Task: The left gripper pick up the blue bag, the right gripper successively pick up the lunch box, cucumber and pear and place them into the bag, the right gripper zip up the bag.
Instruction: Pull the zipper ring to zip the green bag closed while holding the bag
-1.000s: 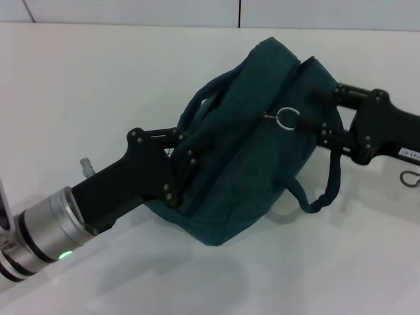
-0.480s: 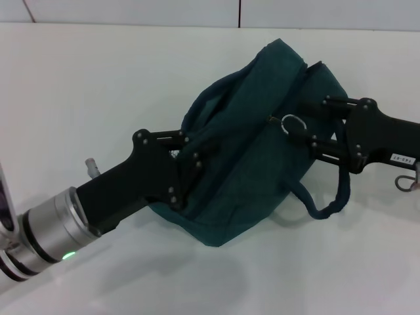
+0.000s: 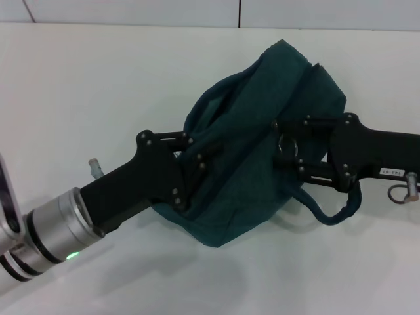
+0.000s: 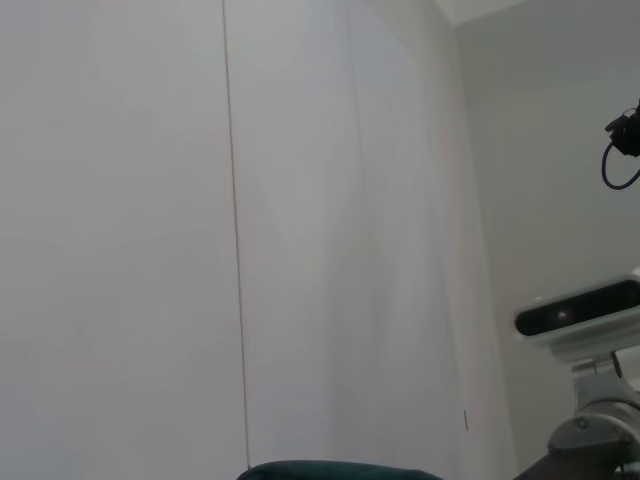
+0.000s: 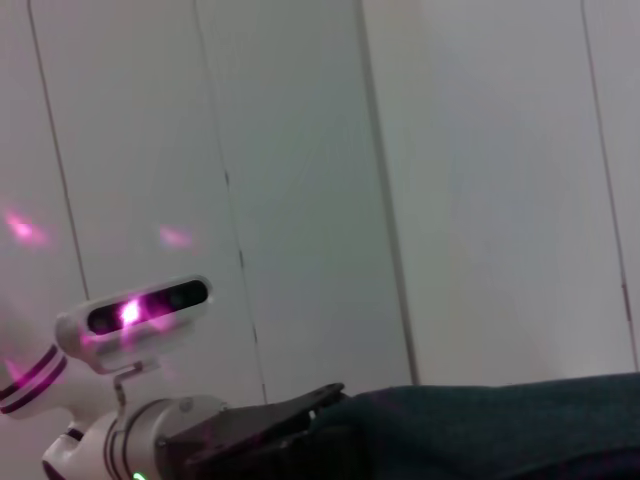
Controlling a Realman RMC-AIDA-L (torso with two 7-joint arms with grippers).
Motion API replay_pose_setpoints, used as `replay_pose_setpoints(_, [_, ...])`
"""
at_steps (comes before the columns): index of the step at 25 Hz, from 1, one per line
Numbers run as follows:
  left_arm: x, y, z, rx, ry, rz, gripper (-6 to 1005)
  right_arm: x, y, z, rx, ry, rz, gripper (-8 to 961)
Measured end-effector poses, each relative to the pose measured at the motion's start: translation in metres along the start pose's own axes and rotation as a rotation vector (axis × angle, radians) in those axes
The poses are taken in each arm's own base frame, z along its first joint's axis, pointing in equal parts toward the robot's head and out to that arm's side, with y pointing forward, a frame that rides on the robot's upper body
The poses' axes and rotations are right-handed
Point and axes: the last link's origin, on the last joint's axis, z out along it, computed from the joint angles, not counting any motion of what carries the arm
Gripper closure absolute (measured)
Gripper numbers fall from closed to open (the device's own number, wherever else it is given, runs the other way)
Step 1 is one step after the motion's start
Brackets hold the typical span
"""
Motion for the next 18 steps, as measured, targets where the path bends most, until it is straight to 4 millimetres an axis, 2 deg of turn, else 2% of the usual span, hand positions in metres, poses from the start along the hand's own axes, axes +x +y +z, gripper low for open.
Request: replay_pose_setpoints(18, [-0.0011, -0.003, 0.0028, 0.005, -0.01, 0.005, 950, -0.0039, 0.0054, -0.0024, -0.09, 0.039, -0.012, 454])
